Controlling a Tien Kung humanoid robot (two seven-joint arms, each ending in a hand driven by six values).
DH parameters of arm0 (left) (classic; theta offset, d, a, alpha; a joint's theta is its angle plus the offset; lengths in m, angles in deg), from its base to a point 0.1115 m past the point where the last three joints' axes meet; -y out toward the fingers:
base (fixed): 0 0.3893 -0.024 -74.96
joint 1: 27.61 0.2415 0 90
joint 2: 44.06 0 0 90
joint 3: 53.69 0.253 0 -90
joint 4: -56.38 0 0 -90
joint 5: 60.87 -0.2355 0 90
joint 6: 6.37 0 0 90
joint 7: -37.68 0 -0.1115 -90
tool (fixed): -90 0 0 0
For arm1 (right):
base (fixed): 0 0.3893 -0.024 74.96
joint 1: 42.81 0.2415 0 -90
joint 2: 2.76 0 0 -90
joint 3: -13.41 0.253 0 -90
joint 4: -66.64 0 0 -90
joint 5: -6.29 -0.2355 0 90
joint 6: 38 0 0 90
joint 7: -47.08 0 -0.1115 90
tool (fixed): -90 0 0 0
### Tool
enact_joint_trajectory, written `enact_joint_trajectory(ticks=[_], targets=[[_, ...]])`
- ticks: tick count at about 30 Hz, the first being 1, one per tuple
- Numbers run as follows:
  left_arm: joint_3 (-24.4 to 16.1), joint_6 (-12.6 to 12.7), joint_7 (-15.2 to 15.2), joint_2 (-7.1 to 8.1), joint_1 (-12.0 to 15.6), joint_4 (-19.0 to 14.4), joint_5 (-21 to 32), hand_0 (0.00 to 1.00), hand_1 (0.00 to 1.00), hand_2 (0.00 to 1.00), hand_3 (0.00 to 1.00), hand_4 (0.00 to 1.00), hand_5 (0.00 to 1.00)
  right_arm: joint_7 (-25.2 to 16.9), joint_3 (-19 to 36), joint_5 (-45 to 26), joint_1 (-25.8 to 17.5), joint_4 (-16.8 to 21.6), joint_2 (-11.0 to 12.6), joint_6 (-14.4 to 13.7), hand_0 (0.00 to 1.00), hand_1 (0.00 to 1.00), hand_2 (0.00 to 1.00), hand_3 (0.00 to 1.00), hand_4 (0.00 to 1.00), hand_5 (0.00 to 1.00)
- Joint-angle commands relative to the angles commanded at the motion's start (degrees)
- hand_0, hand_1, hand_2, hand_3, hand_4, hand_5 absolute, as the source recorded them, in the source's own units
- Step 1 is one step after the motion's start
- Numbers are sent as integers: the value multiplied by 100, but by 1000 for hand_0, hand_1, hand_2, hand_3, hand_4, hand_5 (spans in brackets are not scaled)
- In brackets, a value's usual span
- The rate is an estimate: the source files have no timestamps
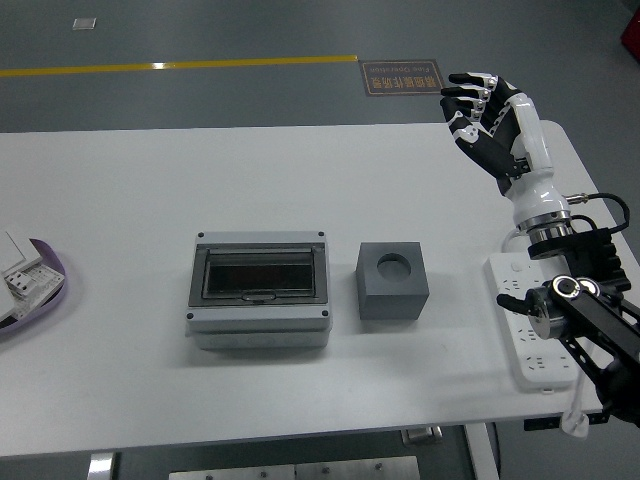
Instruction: Pick up the cylinder from the cube,place it in the box,flap close box
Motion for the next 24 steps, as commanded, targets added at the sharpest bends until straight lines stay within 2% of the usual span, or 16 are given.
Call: enact_joint_trajectory(ticks=[14,24], targets=[[-31,3,-2,18,-22,0,-27,512,571,564,607,722,180,-135,277,-231,-147,2,43,127,632,585,609,653,656,250],[18,2,8,97,26,-12,6,513,570,564,608,723,180,-416,547,-591,-498,-8,44,272,640,609,628,657,662,233]])
